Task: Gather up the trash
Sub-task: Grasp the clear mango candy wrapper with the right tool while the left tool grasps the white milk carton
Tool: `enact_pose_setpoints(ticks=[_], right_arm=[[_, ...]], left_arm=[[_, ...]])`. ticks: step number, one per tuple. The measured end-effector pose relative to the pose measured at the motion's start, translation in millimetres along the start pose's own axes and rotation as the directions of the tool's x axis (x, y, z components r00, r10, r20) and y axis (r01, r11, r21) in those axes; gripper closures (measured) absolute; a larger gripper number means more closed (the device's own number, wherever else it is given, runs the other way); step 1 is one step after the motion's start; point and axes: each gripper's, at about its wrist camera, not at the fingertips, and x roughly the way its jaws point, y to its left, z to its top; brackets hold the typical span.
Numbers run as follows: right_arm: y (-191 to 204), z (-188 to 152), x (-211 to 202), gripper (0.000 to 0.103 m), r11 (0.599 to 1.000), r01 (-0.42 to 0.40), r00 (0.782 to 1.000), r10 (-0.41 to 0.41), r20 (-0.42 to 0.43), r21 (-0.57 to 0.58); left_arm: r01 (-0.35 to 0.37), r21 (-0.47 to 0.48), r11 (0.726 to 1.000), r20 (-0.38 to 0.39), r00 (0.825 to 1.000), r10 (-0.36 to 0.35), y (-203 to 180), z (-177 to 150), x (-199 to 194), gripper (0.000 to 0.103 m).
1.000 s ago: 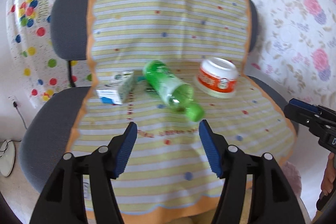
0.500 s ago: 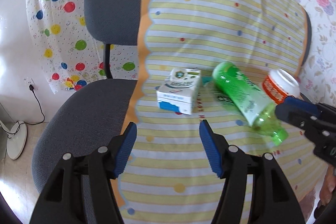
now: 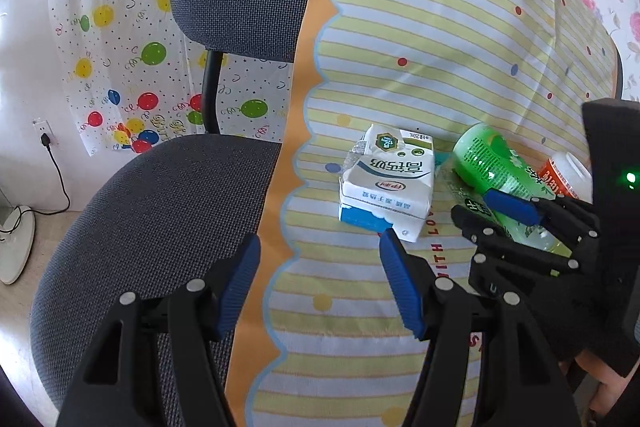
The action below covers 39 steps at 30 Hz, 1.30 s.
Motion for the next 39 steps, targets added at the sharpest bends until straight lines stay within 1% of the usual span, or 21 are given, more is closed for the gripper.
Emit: enact_pose_setpoints(ticks=[3,4,7,9,10,12,15,17,18,20,23,27,28,29,31,33,34,36,37,38,39], right_arm=[[-13.7,1.8,-0.5,0.064,0.999,0.024,1.0,-0.023,-0.009,0.033],[-23.6,1.9,-3.9,0.067,0.997,0.025,1.0,-0.024,-0.006,0.07],[-48.7,-0.9,-6.9,0.067,0.989,0.092,0.996,-0.093,0.006,0.116],[-66.4,-3.1,-7.9,0.067,0.983,0.104,0.994,-0.107,0.01,0.15],[-77.8,-4.8,-10.4,0.066,0.976,0.135,0.99,-0.139,0.01,0.169],[-95.2,-7.6,-10.7,0.067,0.967,0.144,0.989,-0.148,0.002,0.208],[-118.1,-14.1,-9.9,0.067,0.948,0.228,0.973,-0.229,-0.018,0.221],[-130.7,-16.7,-10.3,0.066,0.941,0.237,0.971,-0.237,-0.026,0.24],[-136.8,-18.7,-13.5,0.064,0.941,0.208,0.977,-0.211,-0.016,0.266],[-139.0,-19.0,-19.4,0.064,0.944,0.138,0.988,-0.152,0.024,0.299],[-123.9,-14.4,-27.2,0.062,0.955,0.013,0.994,-0.044,0.097,0.297],[-96.6,-8.4,-29.0,0.058,0.959,-0.16,0.984,0.135,0.12,0.235],[-86.7,-6.7,-24.2,0.051,0.959,-0.189,0.98,0.171,0.099,0.213],[-77.5,-5.6,-18.2,0.047,0.959,-0.206,0.978,0.196,0.074,0.193],[-59.2,-3.6,-4.8,0.032,0.97,-0.193,0.981,0.192,0.019,0.148],[-45.8,-8.6,6.3,0.024,0.981,-0.161,0.986,0.164,-0.02,0.113],[-43.2,-8.8,14.1,0.022,0.984,-0.145,0.988,0.151,-0.045,0.106],[-42.6,-10.4,29.3,0.022,0.983,-0.134,0.985,0.146,-0.094,0.125],[-45.7,-12.0,30.3,0.024,0.977,-0.144,0.984,0.158,-0.086,0.156],[-49.9,-14.0,30.2,0.027,0.971,-0.15,0.983,0.167,-0.08,0.186],[-51.6,-15.0,29.5,0.036,0.967,-0.163,0.981,0.18,-0.074,0.198]], left_arm=[[0.001,-0.002,1.0,0.002,1.0,-0.001,1.5,0.9,2.1,0.043],[0.001,-0.004,1.0,0.003,1.0,-0.001,2.2,0.9,1.8,0.043],[0.005,-0.015,1.0,0.003,1.0,-0.005,3.6,0.3,1.5,0.043],[0.008,-0.011,1.0,0.002,1.0,-0.008,1.9,-0.5,1.4,0.043],[0.006,-0.007,1.0,0.001,1.0,-0.006,0.8,-0.7,1.4,0.043],[0.009,0.003,1.0,0.002,1.0,-0.009,-2.6,-1.0,0.6,0.043],[0.012,0.011,1.0,0.006,1.0,-0.012,-7.3,0.0,-1.0,0.043],[0.009,0.016,1.0,0.008,1.0,-0.009,-9.6,0.1,-2.2,0.043],[0.008,0.019,1.0,0.009,1.0,-0.009,-10.2,0.0,-2.7,0.043],[0.007,0.022,1.0,0.011,1.0,-0.007,-12.3,0.7,-3.7,0.043],[0.007,0.023,1.0,0.013,1.0,-0.007,-17.0,2.6,-4.0,0.043],[-0.004,0.043,0.999,0.022,1.0,0.003,-22.3,6.2,-4.6,0.043],[-0.006,0.044,0.999,0.023,1.0,0.005,-22.6,7.1,-4.4,0.043],[-0.008,0.042,0.999,0.023,1.0,0.008,-22.2,7.8,-3.8,0.043],[-0.012,0.038,0.999,0.02,1.0,0.012,-20.4,8.4,-2.1,0.043],[-0.013,0.034,0.999,0.014,1.0,0.013,-18.4,8.6,0.4,0.043],[-0.014,0.034,0.999,0.011,1.0,0.013,-17.7,8.5,1.4,0.043],[-0.01,0.039,0.999,0.007,1.0,0.01,-17.1,8.5,3.5,0.043],[-0.007,0.043,0.999,0.006,1.0,0.007,-17.4,8.6,4.4,0.043],[-0.003,0.049,0.999,0.007,1.0,0.002,-18.3,8.4,5.0,0.042],[0.003,0.055,0.998,0.009,1.0,-0.003,-19.6,7.9,5.2,0.042]])
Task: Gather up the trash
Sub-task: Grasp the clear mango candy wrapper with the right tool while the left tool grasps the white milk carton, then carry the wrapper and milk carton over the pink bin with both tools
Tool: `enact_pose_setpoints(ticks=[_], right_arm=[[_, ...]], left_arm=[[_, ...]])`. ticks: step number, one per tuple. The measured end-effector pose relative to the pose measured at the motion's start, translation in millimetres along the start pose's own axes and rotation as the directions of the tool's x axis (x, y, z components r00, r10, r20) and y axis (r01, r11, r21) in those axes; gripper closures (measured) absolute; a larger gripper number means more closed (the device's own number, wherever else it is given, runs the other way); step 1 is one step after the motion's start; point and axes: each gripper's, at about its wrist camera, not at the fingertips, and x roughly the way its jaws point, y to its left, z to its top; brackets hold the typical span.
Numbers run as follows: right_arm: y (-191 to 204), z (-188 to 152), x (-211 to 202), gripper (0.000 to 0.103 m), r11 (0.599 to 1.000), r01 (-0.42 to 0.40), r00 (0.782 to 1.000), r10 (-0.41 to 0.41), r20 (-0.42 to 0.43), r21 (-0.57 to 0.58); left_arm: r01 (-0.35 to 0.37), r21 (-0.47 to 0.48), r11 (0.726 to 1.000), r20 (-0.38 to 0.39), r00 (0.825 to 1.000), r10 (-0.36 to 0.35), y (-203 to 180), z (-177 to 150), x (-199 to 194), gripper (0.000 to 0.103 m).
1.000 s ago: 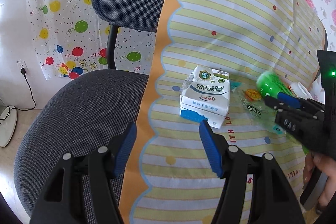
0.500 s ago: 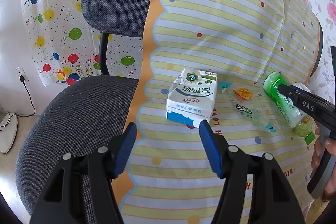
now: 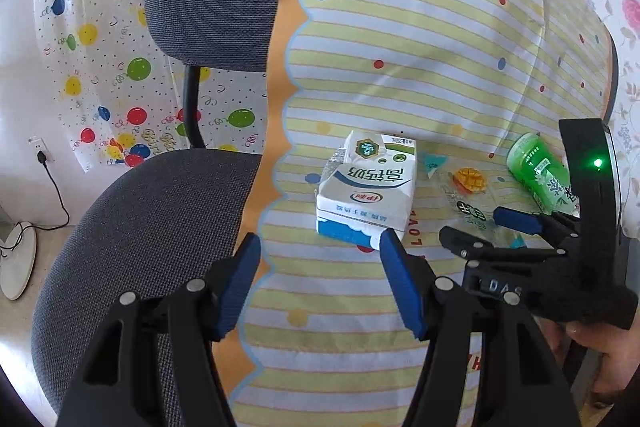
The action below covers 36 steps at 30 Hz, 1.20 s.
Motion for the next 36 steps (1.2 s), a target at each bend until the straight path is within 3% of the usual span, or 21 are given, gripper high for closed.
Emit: enact_pose_setpoints(ticks=[5,7,14,17,23,25,27,29,32,36], right_arm=[[-7.9,-3.5,-5.7,0.064,0.999,-0.045,0.999,0.044,0.012,0.016],[-17.1,-4.5,-14.2,0.1,0.998,-0.052,0.998,0.05,0.038,0.042],[-36.3,-9.4,-58.5,0.101,0.995,-0.073,0.979,0.06,0.193,0.061],[-39.1,-14.1,-72.9,0.101,0.994,-0.096,0.975,0.084,0.208,0.049],[-43.4,-24.2,-83.4,0.1,0.992,-0.122,0.972,0.112,0.209,0.036],[-46.1,-28.4,-86.0,0.1,0.992,-0.12,0.972,0.11,0.207,0.036],[-50.8,-32.4,-88.8,0.1,0.991,-0.128,0.973,0.117,0.201,0.044],[-53.3,-36.5,-90.6,0.1,0.99,-0.132,0.973,0.12,0.199,0.053],[-56.2,-43.2,-99.1,0.1,0.986,-0.15,0.97,0.134,0.202,0.068],[-54.0,-54.8,-119.9,0.1,0.982,-0.172,0.963,0.152,0.223,0.074]], left_arm=[[0.024,0.036,0.999,0.002,1.0,-0.024,-10.1,-0.8,2.9,0.035],[0.029,0.045,0.999,0.004,1.0,-0.029,-12.9,-1.3,2.2,0.034],[0.054,0.048,0.997,0.007,0.999,-0.054,-19.5,4.8,8.0,0.028],[0.026,0.068,0.997,-0.03,0.999,-0.024,-26.4,9.0,24.8,0.014],[0.003,0.077,0.997,-0.079,0.997,0.003,-25.3,15.9,56.2,0.013],[0.044,0.049,0.998,-0.087,0.995,-0.04,-21.8,18.0,60.0,0.013],[0.077,0.042,0.996,-0.061,0.995,-0.074,-21.4,19.3,56.2,0.014],[0.081,0.06,0.995,-0.036,0.996,-0.079,-23.7,18.4,48.7,0.037],[0.098,0.076,0.992,-0.022,0.995,-0.096,-31.1,13.1,37.3,0.037],[0.06,0.118,0.991,0.022,0.998,-0.063,-51.4,-0.9,2.5,0.038]])
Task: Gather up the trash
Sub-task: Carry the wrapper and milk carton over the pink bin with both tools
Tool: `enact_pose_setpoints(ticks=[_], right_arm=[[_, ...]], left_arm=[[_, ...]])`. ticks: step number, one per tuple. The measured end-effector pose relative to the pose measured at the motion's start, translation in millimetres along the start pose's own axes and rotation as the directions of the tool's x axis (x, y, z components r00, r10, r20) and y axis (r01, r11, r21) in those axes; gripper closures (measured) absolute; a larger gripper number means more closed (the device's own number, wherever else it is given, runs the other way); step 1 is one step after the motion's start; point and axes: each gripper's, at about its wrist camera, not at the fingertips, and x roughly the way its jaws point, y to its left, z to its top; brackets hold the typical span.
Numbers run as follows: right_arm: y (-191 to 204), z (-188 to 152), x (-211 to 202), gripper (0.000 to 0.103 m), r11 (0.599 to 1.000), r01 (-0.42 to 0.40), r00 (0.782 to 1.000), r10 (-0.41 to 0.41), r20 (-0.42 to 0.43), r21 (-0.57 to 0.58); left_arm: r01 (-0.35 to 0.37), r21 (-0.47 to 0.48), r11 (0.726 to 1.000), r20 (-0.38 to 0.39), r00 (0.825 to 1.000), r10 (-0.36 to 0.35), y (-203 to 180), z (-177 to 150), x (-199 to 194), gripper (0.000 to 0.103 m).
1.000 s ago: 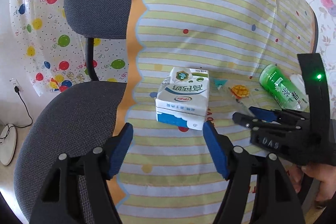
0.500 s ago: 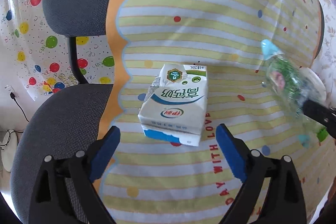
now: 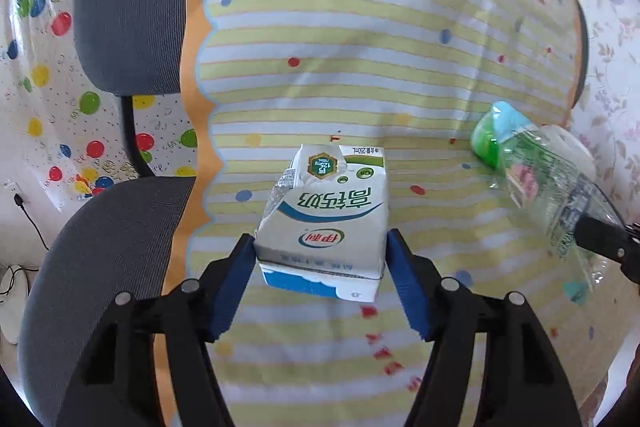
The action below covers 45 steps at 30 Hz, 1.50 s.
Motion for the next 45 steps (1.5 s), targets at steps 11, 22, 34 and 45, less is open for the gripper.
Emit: enact_pose_setpoints(ticks=[11,22,34,45], right_arm=[[-3.8,-49.4,-76.4,0.1,0.999,0.006,1.0,-0.007,0.021,0.049],[-38.6,-120.5,-154.5,0.099,0.986,0.067,0.995,-0.078,0.065,0.151],[-93.4,-197.4,-256.4,0.099,0.922,0.222,0.959,-0.265,0.1,0.319],[-138.7,-271.9,-280.2,0.095,0.816,0.346,0.922,-0.388,-0.005,0.463]], left_arm=[[0.029,-0.029,0.999,0.098,0.995,-0.026,-61.1,-43.5,-110.8,0.038],[0.137,0.082,0.987,0.117,0.982,-0.146,-136.6,-95.9,-154.7,0.038],[0.308,0.263,0.914,0.181,0.915,-0.36,-231.3,-90.9,-200.9,0.038],[0.438,0.356,0.825,0.023,0.879,-0.477,-311.8,-158.0,-170.1,0.038]])
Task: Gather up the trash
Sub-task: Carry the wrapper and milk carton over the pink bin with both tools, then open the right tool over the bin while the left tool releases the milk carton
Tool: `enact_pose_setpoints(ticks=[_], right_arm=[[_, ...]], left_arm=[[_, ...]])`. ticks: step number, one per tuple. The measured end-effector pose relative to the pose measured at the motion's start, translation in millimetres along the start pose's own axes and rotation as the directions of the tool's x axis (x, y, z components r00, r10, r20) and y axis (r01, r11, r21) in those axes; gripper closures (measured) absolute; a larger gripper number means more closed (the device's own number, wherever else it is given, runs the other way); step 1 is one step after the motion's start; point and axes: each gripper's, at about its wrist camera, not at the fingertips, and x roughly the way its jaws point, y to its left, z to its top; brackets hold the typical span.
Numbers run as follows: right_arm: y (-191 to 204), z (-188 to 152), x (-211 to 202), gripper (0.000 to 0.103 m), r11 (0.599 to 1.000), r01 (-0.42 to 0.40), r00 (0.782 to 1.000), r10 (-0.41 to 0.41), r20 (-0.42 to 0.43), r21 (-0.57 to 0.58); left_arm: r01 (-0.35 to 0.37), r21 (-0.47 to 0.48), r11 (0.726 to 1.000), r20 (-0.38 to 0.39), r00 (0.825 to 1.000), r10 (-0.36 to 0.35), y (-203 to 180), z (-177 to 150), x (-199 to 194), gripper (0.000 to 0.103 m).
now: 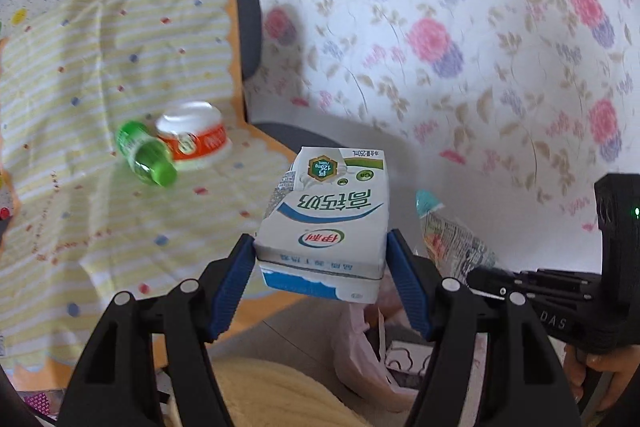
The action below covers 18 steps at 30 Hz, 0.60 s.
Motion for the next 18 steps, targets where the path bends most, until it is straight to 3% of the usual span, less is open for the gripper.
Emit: enact_pose_setpoints(ticks=[7,8,10,18], right_arm=[[-43.6,-22.5,30.9,0.088,0.992,0.081,0.994,-0.073,-0.086,0.099],[-48.0,-24.0,33.9,0.085,0.989,0.095,0.992,-0.085,-0.095,0.112],[-54.7,-25.3,37.5,0.066,0.985,0.111,0.99,-0.098,-0.106,0.128],[-65.7,-24.5,36.1,0.064,0.982,0.113,0.991,-0.1,-0.094,0.151]], left_arm=[[0.049,0.05,0.998,-0.068,0.997,-0.046,-21.4,-16.8,24.1,0.038],[0.048,0.053,0.997,-0.073,0.996,-0.044,-21.9,-17.8,25.5,0.037],[0.049,0.059,0.997,-0.078,0.996,-0.045,-22.3,-18.9,27.3,0.037],[0.05,0.066,0.997,-0.1,0.994,-0.043,-26.9,-19.2,35.5,0.037]])
